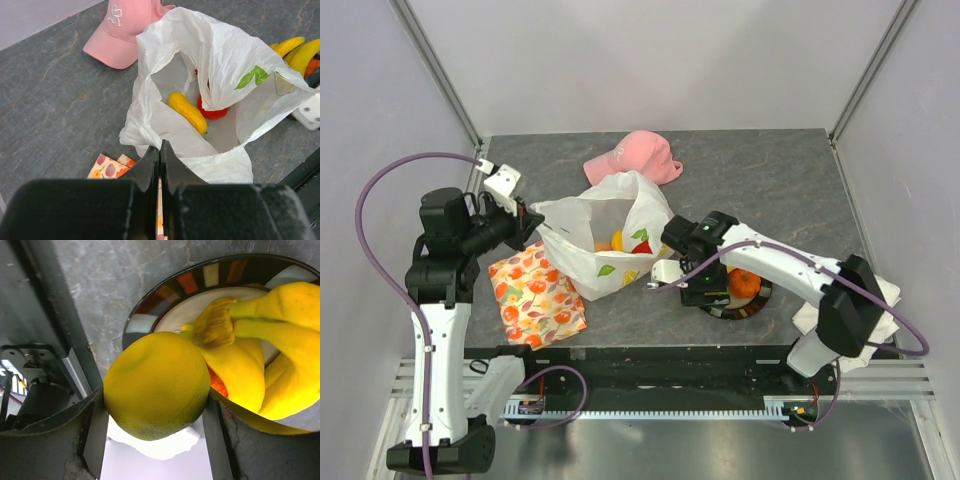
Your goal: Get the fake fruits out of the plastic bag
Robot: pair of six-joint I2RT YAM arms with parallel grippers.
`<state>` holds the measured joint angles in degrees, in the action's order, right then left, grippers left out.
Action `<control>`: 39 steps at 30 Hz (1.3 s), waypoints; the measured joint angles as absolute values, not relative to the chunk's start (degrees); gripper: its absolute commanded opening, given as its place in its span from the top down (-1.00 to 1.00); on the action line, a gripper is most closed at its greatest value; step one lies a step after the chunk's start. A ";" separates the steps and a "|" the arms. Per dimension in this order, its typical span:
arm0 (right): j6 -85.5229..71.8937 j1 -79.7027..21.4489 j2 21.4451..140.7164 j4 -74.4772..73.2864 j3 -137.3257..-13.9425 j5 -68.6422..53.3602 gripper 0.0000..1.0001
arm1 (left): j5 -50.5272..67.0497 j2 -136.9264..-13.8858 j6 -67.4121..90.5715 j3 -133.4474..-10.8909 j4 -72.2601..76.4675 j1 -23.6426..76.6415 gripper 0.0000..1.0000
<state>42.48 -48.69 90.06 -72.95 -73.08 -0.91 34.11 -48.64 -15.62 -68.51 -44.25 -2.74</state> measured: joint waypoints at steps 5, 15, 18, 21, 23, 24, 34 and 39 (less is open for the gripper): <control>38.50 -51.27 97.21 -73.12 -74.83 4.43 0.21 | 33.54 -46.11 -15.62 -66.96 -44.29 -2.74 0.97; 35.73 -57.47 100.79 -74.17 -74.63 14.24 -0.06 | 33.08 -45.10 -15.62 -66.00 -44.31 -2.74 0.97; 35.55 -58.24 101.73 -74.22 -73.36 16.58 -0.27 | 33.08 -45.10 -15.62 -65.95 -44.31 -2.74 0.97; 35.51 -58.94 102.43 -74.24 -71.55 18.31 -0.38 | 33.06 -45.10 -15.64 -65.93 -44.31 -2.74 0.97; 35.48 -59.44 102.78 -74.37 -70.30 19.59 -0.48 | 33.06 -45.10 -15.64 -65.93 -44.31 -2.74 0.97; 35.48 -59.51 102.94 -74.39 -70.00 19.92 -0.50 | 33.06 -45.10 -15.64 -65.93 -44.31 -2.74 0.97; 34.74 -60.66 103.24 -74.59 -70.50 21.12 -0.96 | 33.08 -45.60 -15.64 -65.93 -44.31 -2.74 0.97; 34.70 -60.90 103.24 -74.70 -70.59 21.47 -0.96 | 33.08 -45.80 -15.64 -65.93 -44.31 -2.74 0.97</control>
